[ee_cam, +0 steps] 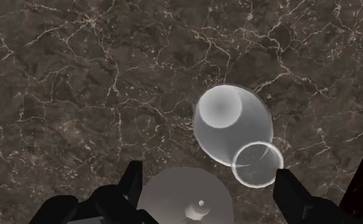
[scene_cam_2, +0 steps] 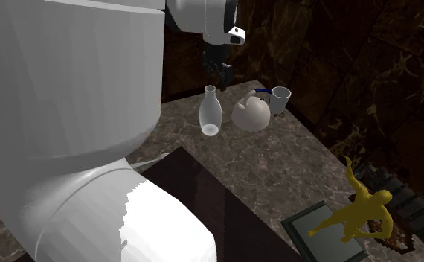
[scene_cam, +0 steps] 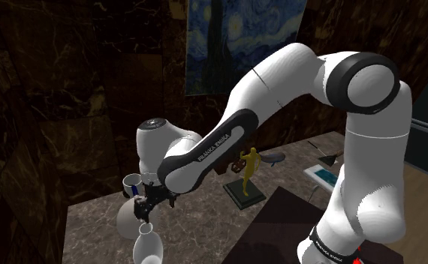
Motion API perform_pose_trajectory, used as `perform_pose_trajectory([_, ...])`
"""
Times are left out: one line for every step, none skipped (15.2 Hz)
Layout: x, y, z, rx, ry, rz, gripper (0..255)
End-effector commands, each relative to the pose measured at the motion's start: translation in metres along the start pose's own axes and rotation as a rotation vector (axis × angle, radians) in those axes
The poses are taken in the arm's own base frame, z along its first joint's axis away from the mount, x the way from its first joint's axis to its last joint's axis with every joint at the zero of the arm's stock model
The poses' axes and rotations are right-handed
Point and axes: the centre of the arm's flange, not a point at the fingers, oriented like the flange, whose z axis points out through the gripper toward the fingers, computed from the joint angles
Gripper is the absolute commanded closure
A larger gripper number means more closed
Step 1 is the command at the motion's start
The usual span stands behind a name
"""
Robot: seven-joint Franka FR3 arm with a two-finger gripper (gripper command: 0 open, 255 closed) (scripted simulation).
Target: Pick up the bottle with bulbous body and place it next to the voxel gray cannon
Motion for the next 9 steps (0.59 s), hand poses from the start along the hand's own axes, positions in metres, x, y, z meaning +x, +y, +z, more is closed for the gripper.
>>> perform_pose_trajectory([0.009, -0.021, 0.020, 0.000, -0.002, -0.005, 0])
perform_pose_trajectory([0.012, -0.030, 0.029, -0.001, -0.003, -0.008, 0])
perform_pose_trajectory([0.015, -0.040, 0.037, -0.001, -0.005, -0.011, 0])
perform_pose_trajectory([0.018, -0.048, 0.044, -0.001, -0.006, -0.014, 0])
perform_pose_trajectory([0.018, -0.048, 0.050, -0.001, -0.006, -0.014, 0])
perform_pose_trajectory([0.018, -0.048, 0.055, -0.001, -0.006, -0.014, 0])
perform_pose_trajectory([0.018, -0.048, 0.060, -0.001, -0.006, -0.014, 0])
perform_pose_trajectory([0.018, -0.048, 0.065, -0.001, -0.006, -0.014, 0])
perform_pose_trajectory([0.018, -0.048, 0.071, -0.001, -0.006, -0.014, 0])
